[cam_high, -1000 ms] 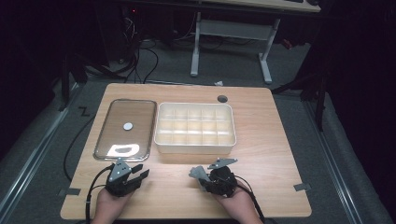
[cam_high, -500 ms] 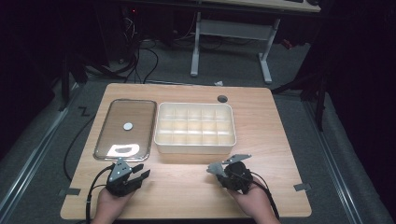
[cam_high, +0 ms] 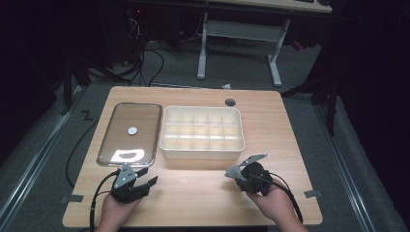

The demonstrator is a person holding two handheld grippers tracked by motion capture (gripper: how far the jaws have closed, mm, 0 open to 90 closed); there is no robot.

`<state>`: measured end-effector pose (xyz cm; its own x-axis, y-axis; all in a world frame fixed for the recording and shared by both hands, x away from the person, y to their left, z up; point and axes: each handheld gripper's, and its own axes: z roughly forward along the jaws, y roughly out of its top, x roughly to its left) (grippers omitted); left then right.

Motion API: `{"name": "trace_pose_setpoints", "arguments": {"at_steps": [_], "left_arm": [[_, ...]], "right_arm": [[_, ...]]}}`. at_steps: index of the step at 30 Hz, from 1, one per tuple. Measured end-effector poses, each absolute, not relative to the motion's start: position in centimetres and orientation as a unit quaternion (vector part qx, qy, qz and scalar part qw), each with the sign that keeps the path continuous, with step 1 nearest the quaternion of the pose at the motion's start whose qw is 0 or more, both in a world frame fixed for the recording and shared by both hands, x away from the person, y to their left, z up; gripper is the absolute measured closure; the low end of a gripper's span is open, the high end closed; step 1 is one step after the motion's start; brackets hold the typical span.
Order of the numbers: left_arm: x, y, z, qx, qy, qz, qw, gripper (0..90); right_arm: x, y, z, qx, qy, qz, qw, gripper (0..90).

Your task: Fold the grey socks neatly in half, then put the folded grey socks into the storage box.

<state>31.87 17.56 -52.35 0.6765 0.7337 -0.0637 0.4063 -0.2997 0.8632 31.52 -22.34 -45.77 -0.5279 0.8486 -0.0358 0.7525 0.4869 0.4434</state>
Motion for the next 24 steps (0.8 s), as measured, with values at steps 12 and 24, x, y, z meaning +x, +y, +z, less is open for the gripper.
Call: {"name": "trace_pose_setpoints", "arguments": {"at_steps": [12, 24], "left_arm": [[32.1, 17.2, -52.3, 0.789, 0.353, 0.176, 0.471, 46.4], [31.6, 17.5, -52.6, 0.794, 0.35, 0.181, 0.464, 44.0]], "right_arm": [[32.6, -22.6, -44.2, 0.477, 0.852, 0.185, 0.114, 70.0], [34.1, -22.5, -41.8, 0.473, 0.855, 0.183, 0.107, 70.0]]}}
